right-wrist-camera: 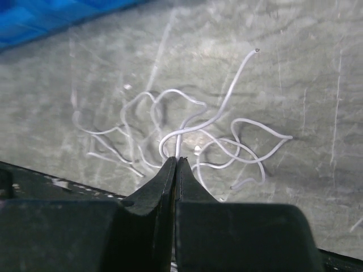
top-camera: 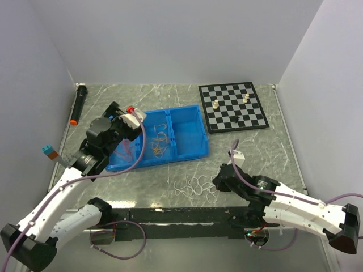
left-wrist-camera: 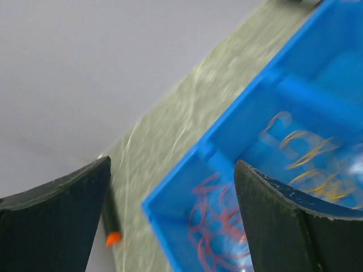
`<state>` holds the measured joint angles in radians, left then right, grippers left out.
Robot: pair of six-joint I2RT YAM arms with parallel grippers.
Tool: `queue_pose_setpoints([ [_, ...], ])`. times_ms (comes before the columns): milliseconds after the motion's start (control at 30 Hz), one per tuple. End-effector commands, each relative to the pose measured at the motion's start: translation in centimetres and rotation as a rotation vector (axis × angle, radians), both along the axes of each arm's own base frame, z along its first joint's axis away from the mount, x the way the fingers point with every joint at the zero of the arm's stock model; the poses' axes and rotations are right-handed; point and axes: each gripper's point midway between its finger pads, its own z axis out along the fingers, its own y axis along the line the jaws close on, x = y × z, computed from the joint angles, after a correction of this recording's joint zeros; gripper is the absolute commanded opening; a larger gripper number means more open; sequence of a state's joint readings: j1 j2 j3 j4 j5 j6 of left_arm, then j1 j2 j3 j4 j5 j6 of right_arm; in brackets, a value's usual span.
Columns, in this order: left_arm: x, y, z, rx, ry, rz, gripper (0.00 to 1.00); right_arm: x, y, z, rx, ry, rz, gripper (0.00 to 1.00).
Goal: Untangle the cables
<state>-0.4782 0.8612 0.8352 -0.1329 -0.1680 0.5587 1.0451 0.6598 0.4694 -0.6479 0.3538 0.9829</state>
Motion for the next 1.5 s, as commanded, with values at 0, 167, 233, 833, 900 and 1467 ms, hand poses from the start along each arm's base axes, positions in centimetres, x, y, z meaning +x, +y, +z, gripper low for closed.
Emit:
queue_pose_setpoints([
  [0, -4.4, -8.6, 2.7, -0.055, 0.021, -0.384, 0.91, 1.2, 0.1, 5.2, 0.083, -0.118, -0.015, 0.00],
  [167, -12.2, -17.2, -4.6, 0.054, 0.253, -0.764, 0.90, 1.4, 0.1, 9.2, 0.157, -0.201, 0.000, 0.00],
  [233, -14.5, -18.7, -7.9, 0.117, 0.314, -0.848, 0.90, 1.3, -0.2, 10.1, 0.168, -0.211, -0.001, 0.00],
  [833, -18.2, -24.8, -17.9, 0.253, 0.411, -1.043, 0.93, 1.1, -3.2, 15.5, 0.218, -0.344, -0.026, 0.00],
  [900, -17.8, -25.1, -18.1, 0.248, 0.401, -1.025, 0.92, 1.1, -3.4, 18.2, 0.248, -0.399, -0.006, 0.00],
  [1467, -18.5, -30.1, -10.1, -0.145, 0.540, -1.037, 0.78, 0.6, -1.6, 24.8, 0.383, -0.521, 0.103, 0.00],
])
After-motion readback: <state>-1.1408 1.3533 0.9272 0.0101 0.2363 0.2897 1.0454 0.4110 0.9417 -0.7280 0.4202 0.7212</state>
